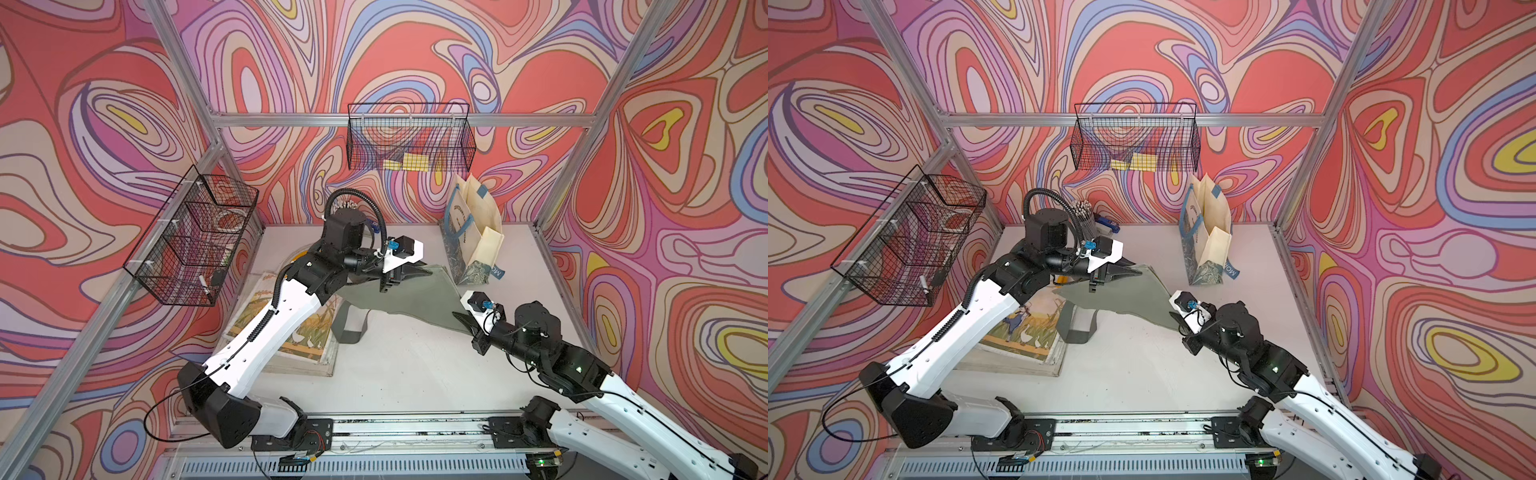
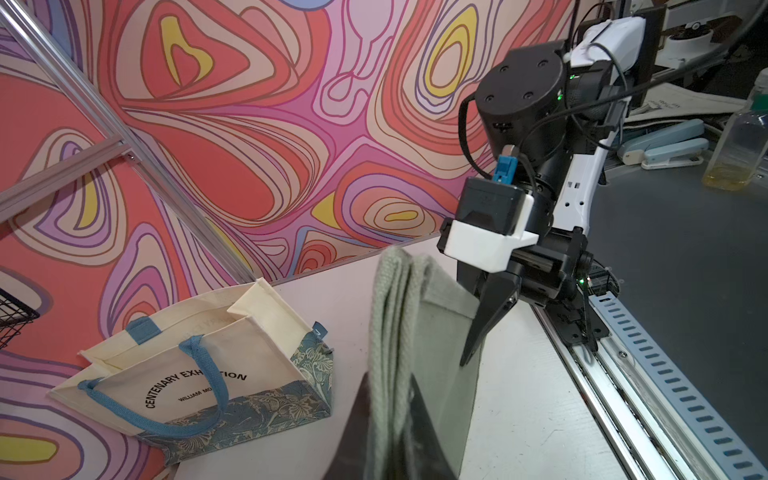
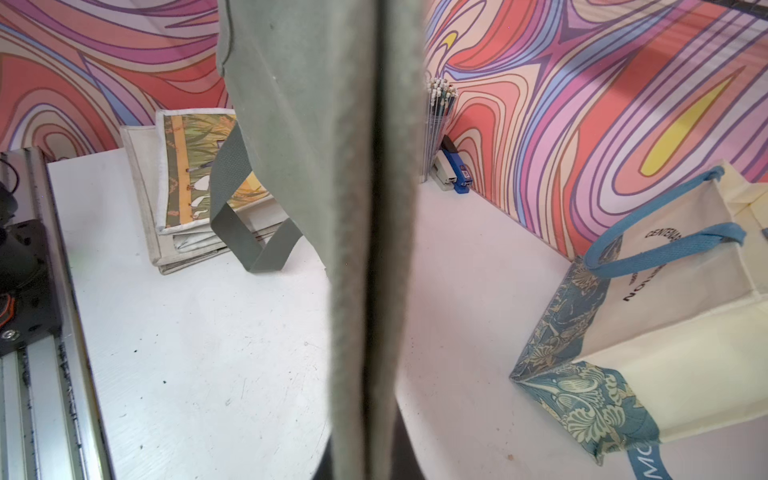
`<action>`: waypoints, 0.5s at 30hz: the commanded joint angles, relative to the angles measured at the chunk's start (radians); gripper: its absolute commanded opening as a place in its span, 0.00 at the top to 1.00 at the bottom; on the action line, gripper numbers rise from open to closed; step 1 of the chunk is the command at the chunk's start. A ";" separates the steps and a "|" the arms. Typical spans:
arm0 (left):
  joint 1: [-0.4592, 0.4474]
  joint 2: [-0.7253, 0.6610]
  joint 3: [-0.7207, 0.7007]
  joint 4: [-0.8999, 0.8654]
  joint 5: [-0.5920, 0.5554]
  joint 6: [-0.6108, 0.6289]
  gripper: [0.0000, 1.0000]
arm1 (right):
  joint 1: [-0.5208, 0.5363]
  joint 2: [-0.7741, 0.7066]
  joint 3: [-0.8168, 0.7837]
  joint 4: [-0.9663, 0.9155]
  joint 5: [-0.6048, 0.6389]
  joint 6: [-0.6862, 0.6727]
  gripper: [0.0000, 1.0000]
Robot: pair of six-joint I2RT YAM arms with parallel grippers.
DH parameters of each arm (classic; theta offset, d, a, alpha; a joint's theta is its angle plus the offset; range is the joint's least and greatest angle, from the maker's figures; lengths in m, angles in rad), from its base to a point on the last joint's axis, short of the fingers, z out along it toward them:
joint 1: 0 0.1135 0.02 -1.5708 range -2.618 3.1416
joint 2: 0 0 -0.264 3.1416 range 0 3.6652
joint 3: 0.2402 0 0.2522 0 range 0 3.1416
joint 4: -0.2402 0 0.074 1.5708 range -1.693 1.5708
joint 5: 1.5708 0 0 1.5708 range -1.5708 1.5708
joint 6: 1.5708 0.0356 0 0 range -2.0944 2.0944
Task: Put away the canvas bag
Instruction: Press the canvas bag.
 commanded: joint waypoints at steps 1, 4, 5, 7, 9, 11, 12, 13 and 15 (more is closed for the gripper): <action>0.010 0.010 0.059 0.182 -0.084 -0.065 1.00 | -0.005 0.039 0.044 -0.062 0.107 -0.041 1.00; 0.011 0.021 0.032 0.279 -0.245 -0.192 0.64 | -0.005 0.085 0.116 -0.064 0.210 -0.077 1.00; 0.011 0.019 0.021 0.303 -0.277 -0.231 0.54 | -0.006 0.105 0.142 -0.070 0.233 -0.094 1.00; 0.011 0.010 0.003 0.326 -0.318 -0.310 0.42 | -0.006 0.141 0.182 -0.074 0.269 -0.112 1.00; 0.011 -0.006 -0.016 0.340 -0.383 -0.416 0.37 | -0.006 0.180 0.211 -0.082 0.299 -0.127 1.00; 0.011 -0.030 -0.021 0.309 -0.491 -0.537 0.34 | -0.005 0.217 0.237 -0.090 0.328 -0.122 1.00; 0.011 -0.040 -0.018 0.277 -0.540 -0.578 0.33 | -0.006 0.226 0.242 -0.090 0.334 -0.118 1.00; 0.011 -0.052 -0.011 0.232 -0.586 -0.623 0.33 | -0.006 0.234 0.245 -0.088 0.340 -0.113 1.00; 0.011 -0.073 0.010 0.132 -0.661 -0.707 0.34 | -0.005 0.238 0.245 -0.075 0.353 -0.103 1.00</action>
